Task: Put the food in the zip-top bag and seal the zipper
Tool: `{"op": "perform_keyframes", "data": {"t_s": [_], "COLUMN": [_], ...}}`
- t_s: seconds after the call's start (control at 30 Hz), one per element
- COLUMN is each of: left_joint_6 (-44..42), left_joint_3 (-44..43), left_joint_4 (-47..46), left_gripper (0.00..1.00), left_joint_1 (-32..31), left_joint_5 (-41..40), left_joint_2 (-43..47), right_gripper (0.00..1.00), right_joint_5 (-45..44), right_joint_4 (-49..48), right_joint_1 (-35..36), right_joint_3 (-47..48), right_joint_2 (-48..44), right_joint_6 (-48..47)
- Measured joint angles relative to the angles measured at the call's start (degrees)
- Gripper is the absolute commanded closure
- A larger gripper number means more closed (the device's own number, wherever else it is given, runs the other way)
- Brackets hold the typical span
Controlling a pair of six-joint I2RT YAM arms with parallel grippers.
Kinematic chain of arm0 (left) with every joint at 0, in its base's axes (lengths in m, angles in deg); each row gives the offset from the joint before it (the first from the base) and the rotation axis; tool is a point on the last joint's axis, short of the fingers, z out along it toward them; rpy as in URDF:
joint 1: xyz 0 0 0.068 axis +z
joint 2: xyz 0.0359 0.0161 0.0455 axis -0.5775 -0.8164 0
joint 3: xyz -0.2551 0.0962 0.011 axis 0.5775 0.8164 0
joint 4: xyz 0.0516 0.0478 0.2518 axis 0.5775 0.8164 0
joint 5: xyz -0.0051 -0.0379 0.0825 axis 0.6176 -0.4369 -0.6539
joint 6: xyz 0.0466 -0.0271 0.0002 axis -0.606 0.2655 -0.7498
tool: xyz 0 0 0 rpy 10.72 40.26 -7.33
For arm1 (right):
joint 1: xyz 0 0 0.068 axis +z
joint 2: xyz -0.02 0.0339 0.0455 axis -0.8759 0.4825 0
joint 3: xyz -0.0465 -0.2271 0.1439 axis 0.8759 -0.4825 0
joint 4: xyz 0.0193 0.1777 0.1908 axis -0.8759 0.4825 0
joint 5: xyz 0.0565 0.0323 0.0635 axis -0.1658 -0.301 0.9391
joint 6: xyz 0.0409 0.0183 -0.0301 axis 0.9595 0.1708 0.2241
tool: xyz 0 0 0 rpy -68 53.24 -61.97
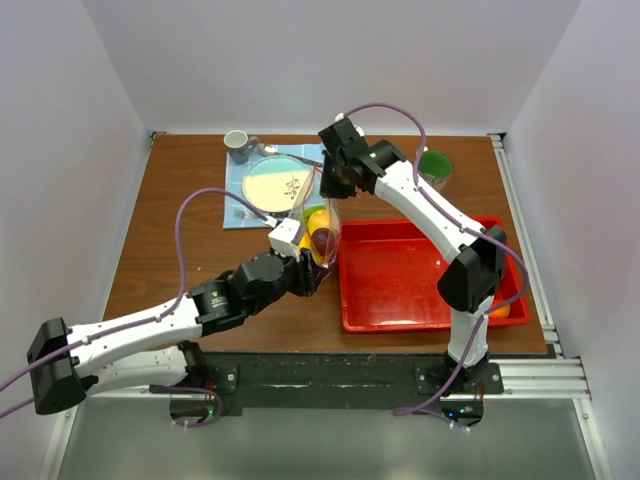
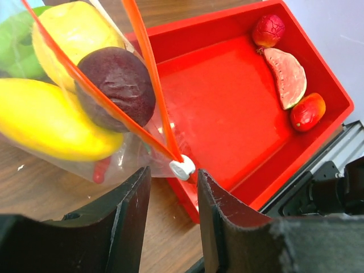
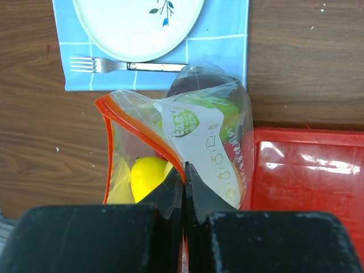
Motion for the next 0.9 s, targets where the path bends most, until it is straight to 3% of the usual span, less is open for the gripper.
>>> {"op": "perform_keyframes", "data": {"t_s": [0.37,0.67,0.9], "left_joint_6": [-4.2,-13.6,-20.8], "left_joint_3": [3.4,12.5,16.7], "left_joint_4": [-7.8,-23.0,-35.7], "left_gripper": [0.59,0.60,0.61], "left_joint_1": [-7.8,-10.6,-11.6], "left_joint_5": [-12.2,-21.3,-23.3], "left_joint_2": [-3.2,-4.8,-5.8], "right_gripper": [1.00,1.00,1.00], "right_joint_5": [0.1,0.2,0.2], "right_joint_4": [1.0,1.6,1.6], "right_joint_1": [0.0,0.0,0.0], "right_joint_3": [1.7,1.7,1.7], "right_joint_2": [0.8,0.8,0.8], "right_joint_6": [0.4,1.1,1.5]}}
